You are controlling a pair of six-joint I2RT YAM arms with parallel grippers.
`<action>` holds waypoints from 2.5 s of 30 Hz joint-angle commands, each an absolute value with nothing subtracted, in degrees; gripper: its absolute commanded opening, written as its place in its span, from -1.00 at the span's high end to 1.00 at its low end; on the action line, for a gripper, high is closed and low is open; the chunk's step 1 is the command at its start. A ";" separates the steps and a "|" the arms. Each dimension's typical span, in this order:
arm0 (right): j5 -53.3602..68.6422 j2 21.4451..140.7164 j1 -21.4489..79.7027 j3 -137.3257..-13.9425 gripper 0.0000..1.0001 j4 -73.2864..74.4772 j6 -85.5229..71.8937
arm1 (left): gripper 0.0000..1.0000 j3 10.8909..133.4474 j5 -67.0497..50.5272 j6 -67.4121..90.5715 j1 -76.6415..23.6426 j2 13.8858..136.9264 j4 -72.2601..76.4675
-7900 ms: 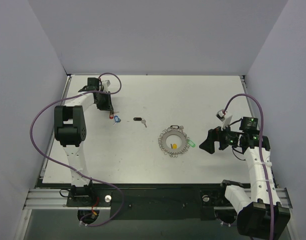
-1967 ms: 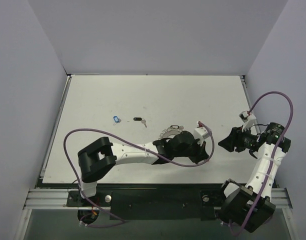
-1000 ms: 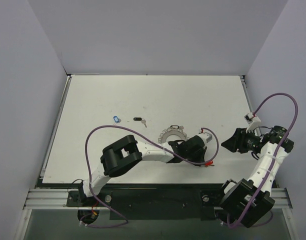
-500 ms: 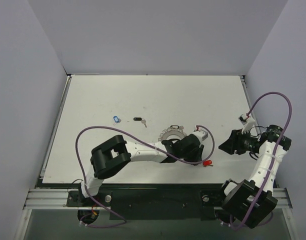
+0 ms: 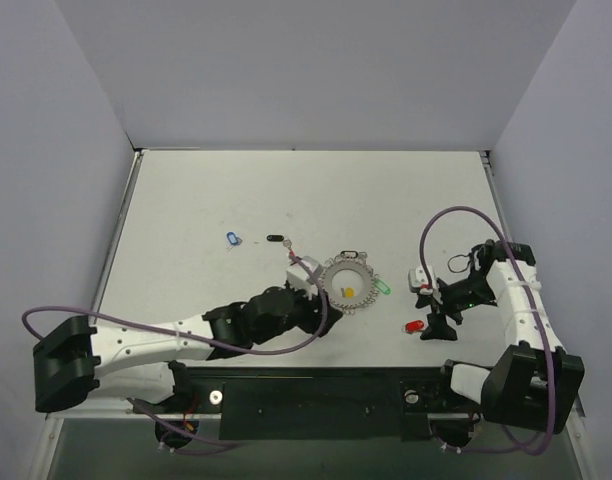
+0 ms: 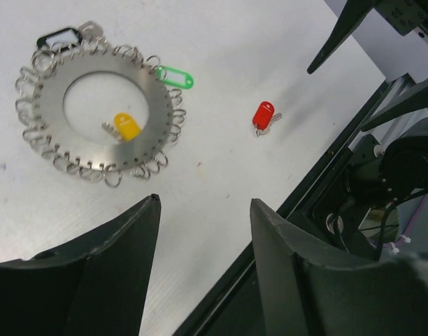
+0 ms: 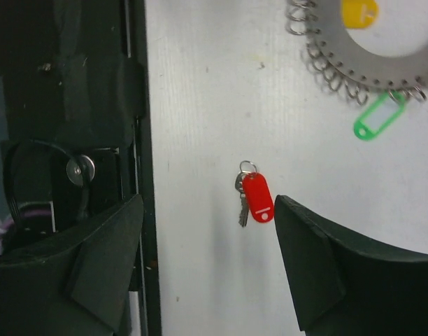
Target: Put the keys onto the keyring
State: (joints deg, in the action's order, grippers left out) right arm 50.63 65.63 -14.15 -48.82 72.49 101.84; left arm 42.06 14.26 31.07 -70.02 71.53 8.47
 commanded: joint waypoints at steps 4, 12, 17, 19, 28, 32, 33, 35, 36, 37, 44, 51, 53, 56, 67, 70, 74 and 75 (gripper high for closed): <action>43.08 76.02 -2.66 -51.76 -0.29 88.87 121.56 | -0.34 23.14 18.80 37.35 -69.43 54.59 21.01; 32.80 84.63 8.61 -56.07 0.00 78.05 105.39 | -0.34 15.03 21.00 38.67 -69.08 45.44 21.88; 28.92 88.77 12.30 -57.74 0.09 71.91 98.36 | -0.34 13.80 21.09 38.32 -68.99 44.74 22.85; 28.31 90.00 13.26 -57.57 0.10 69.63 97.13 | -0.34 13.97 20.92 38.15 -69.00 45.35 22.68; 24.44 92.55 18.71 -56.34 0.08 60.13 88.16 | -0.33 13.71 21.18 38.50 -68.91 46.14 22.85; 20.75 93.08 21.35 -54.93 0.10 57.40 87.28 | -0.33 13.62 21.27 38.67 -68.91 46.49 22.94; 20.31 93.25 21.79 -54.32 0.13 57.13 87.28 | -0.33 13.62 21.36 38.76 -68.91 46.58 22.85; 19.16 94.04 22.76 -54.49 0.19 56.69 86.84 | -0.33 13.54 21.36 38.93 -68.91 46.93 23.03; 18.73 94.04 23.11 -54.41 0.21 56.78 86.84 | -0.34 13.54 21.18 39.11 -68.91 46.93 23.03; 18.55 94.30 23.29 -54.32 0.24 56.78 86.84 | -0.34 13.45 21.09 39.20 -68.91 47.02 23.03; 15.30 94.75 26.28 -52.47 0.28 55.90 86.75 | -0.33 12.92 21.01 39.81 -68.91 46.85 23.29; 13.98 95.27 27.95 -51.68 0.38 55.20 85.52 | -0.33 12.04 21.27 40.52 -68.99 46.06 23.03; 13.71 95.27 28.39 -51.59 0.41 55.20 85.34 | -0.33 11.87 21.53 40.61 -68.91 45.88 23.03; 13.36 95.27 29.00 -51.42 0.44 55.02 84.99 | -0.33 11.86 21.53 40.61 -68.91 45.79 23.03; 12.48 95.54 31.55 -50.98 0.45 54.32 82.88 | -0.33 11.95 21.45 40.96 -68.99 45.35 22.68; 12.39 95.89 32.43 -51.06 0.46 54.23 82.09 | -0.33 11.78 21.53 41.13 -68.99 45.09 22.68; 11.95 96.24 32.96 -51.42 0.50 54.23 81.56 | -0.33 11.78 21.45 41.22 -68.99 44.56 22.24; 11.87 96.24 33.05 -51.50 0.51 54.23 81.48 | -0.33 11.78 21.45 41.22 -68.99 44.47 21.89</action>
State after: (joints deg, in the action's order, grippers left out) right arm 13.28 95.53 32.36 -51.53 51.35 82.30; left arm 11.68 20.82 40.38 -69.25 45.63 20.40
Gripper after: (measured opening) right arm 0.253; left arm 0.664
